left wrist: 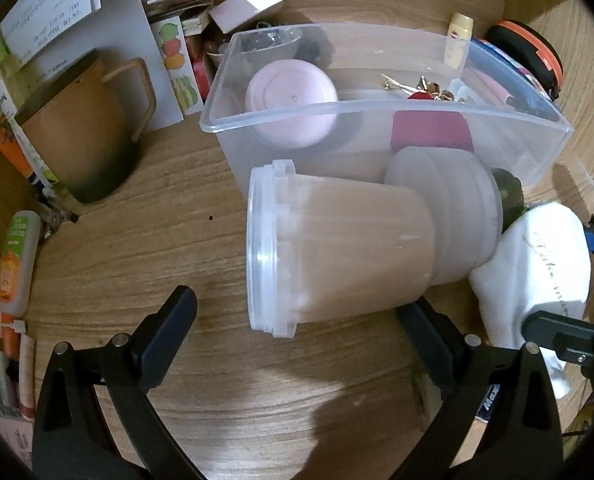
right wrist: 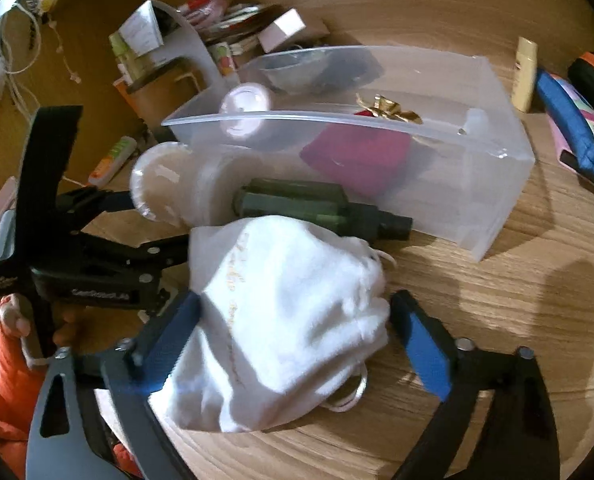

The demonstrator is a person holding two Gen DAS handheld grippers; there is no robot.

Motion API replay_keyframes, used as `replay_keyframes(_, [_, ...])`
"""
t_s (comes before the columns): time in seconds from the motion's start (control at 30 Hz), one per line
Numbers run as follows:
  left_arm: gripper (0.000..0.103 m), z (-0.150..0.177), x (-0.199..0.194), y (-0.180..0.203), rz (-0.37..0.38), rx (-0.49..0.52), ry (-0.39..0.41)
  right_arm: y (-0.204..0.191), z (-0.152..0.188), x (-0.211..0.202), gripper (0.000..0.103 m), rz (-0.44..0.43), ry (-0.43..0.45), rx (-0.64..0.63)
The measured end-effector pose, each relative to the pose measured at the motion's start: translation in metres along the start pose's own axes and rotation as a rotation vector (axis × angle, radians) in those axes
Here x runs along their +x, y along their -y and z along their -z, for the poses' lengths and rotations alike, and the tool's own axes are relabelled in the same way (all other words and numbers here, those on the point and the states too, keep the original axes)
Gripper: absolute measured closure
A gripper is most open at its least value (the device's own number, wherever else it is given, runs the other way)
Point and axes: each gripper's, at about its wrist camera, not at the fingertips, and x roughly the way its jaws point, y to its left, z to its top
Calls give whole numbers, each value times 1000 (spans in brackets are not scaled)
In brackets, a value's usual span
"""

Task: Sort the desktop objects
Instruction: 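Grasp the white cloth bag with the right tool while the left tool grasps the white jar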

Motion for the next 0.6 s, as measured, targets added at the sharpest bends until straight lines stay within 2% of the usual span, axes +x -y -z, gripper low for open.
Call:
replay_keyframes(0.2, [2,2,-5,-2,1,3,20,0,3,-7,38,1,19,-5])
replay_keyframes(0.6, [2,8,-18,-13,10,-40,48,7,1,-23,56,7,56,16])
